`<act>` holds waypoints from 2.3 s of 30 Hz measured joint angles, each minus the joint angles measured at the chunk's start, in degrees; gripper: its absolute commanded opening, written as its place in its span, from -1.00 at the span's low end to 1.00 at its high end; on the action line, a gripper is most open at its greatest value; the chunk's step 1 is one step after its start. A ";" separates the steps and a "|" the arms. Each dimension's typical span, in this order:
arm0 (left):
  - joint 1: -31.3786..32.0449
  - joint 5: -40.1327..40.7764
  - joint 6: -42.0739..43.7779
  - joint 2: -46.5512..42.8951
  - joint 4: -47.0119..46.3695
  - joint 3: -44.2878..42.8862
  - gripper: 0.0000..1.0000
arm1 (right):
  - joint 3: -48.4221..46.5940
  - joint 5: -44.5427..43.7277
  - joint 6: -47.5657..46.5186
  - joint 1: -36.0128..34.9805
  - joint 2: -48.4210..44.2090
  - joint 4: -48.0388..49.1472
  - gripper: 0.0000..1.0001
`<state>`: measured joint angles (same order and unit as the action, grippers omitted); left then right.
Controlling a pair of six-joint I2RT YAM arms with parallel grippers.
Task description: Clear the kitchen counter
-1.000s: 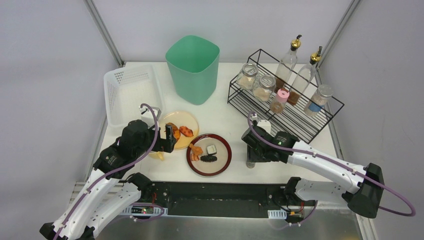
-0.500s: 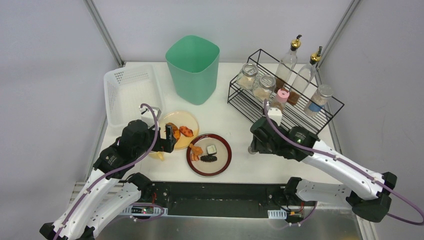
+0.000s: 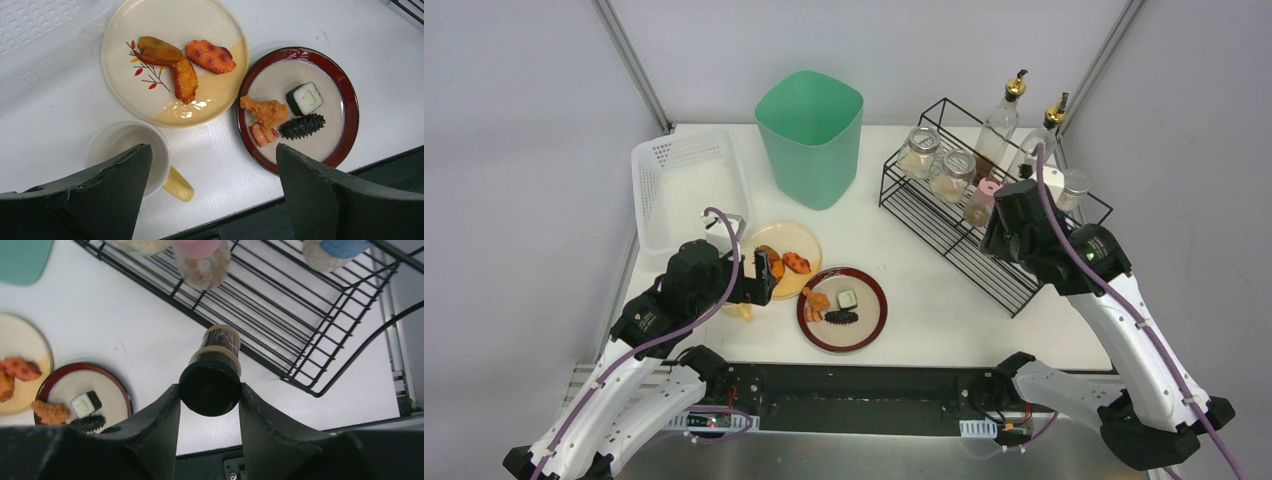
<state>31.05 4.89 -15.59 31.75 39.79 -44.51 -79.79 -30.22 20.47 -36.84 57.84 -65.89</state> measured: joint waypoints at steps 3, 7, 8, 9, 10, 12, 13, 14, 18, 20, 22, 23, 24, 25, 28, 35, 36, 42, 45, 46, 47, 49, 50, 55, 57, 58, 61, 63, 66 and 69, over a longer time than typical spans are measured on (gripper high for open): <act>0.00 -0.02 0.00 0.00 0.00 0.00 0.99 | -0.87 1.77 -2.89 6.16 0.26 0.26 -0.48; 0.00 -0.37 0.00 -0.02 0.02 0.00 0.99 | -0.90 5.99 -5.66 14.40 1.40 1.57 -0.48; 0.00 -0.39 0.00 -0.04 0.00 0.00 0.99 | -0.90 7.32 -6.10 16.48 1.81 2.05 -0.48; 0.00 -0.39 0.00 -0.09 0.00 0.00 0.99 | -0.90 8.61 -6.47 18.38 2.29 2.58 -0.48; 0.00 -0.39 0.00 -0.15 0.00 0.00 0.99 | -0.90 10.01 -6.71 20.02 2.75 3.02 -0.47; 0.00 -0.39 0.00 -0.35 0.00 0.00 0.99 | -0.90 12.70 -7.26 22.64 3.78 3.72 -0.47; 0.00 -0.37 0.00 -0.39 0.00 0.00 0.99 | -0.90 13.68 -7.41 23.50 4.20 3.93 -0.47; 0.00 -0.37 0.00 -0.39 0.00 0.00 0.99 | -0.90 15.06 -7.65 24.68 4.76 4.17 -0.47; 0.00 -0.37 0.00 -0.55 0.02 0.00 0.99 | -0.87 17.77 -8.17 27.32 6.36 4.98 -0.45; 0.00 -0.37 0.00 -0.83 0.02 0.00 0.99 | -0.87 18.14 -8.44 28.37 6.99 5.46 -0.43; 0.00 -0.37 0.00 -1.22 0.02 0.00 0.99 | -0.87 18.53 -8.66 29.31 7.56 5.88 -0.41; 0.00 -0.37 0.00 -1.42 0.02 0.00 0.99 | -0.85 18.71 -8.72 29.77 7.89 6.08 -0.41; 0.00 -0.37 0.00 -1.49 0.04 0.00 0.99 | -0.83 18.84 -8.74 30.10 8.15 6.21 -0.39; 0.00 -0.39 0.00 -1.55 0.04 0.00 0.99 | -0.81 19.15 -8.74 30.53 8.50 6.34 -0.35; 0.00 -0.39 0.00 -1.57 0.04 0.00 0.99 | -0.74 19.67 -8.74 31.71 9.55 7.65 -0.19; 0.00 -0.39 -0.02 -2.27 0.11 0.00 0.99 | -0.74 20.52 -8.61 33.00 11.02 9.22 0.39; 0.00 -0.37 -0.02 -2.38 0.11 0.00 0.99 | -0.74 20.61 -8.61 33.03 11.23 9.07 0.43; 0.00 -0.39 -0.02 -2.43 0.11 0.00 0.99 | -0.76 20.72 -8.61 33.11 11.52 8.41 0.64; 0.00 -0.39 0.00 -2.43 0.11 0.00 0.99 | -1.66 20.83 -8.63 33.11 11.50 7.37 0.66; 0.00 -0.39 -0.02 -2.43 0.11 0.00 0.99 | -2.36 20.96 -8.63 33.11 11.45 6.82 0.66; 0.00 -0.39 -0.02 -2.43 0.11 0.00 0.99 | -3.13 21.11 -8.66 33.11 11.32 6.38 0.67; 0.00 -0.39 -0.02 -2.43 0.11 0.00 0.99 | -4.22 21.31 -8.66 33.07 10.58 5.77 0.68; 0.00 -0.39 -0.02 -2.43 0.11 0.00 0.99 | -4.48 21.31 -8.68 32.83 9.86 5.42 0.68; 0.00 -0.37 -0.02 -2.43 0.11 0.00 0.99 | -4.07 22.29 -8.48 31.85 4.52 2.27 0.68; 0.00 -0.37 -0.02 -2.40 0.11 0.00 0.99 | -2.67 23.21 -8.02 31.47 2.19 1.44 0.68; 0.00 -0.37 -0.02 -2.38 0.11 0.00 0.99 | -1.36 23.47 -7.65 31.19 0.79 1.11 0.69; 0.00 -0.37 -0.02 -2.19 0.13 0.00 0.99 | 3.08 23.65 -6.51 30.53 -2.93 -0.81 0.69; 0.00 -0.37 -0.02 -2.10 0.15 0.00 0.99 | 5.55 23.41 -5.95 30.27 -4.57 -2.21 0.69; 0.00 -0.37 -0.02 -2.10 0.15 0.00 0.99 | 8.87 22.36 -5.16 30.10 -6.03 -4.33 0.73; 0.00 -0.35 -0.02 -2.10 0.17 0.00 0.99 | 11.76 20.59 -3.93 30.03 -6.99 -5.44 0.77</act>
<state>31.05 4.54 -15.62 29.65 39.97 -44.51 -68.03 -9.63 16.53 -6.81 50.85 -71.33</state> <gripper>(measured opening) 0.995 0.865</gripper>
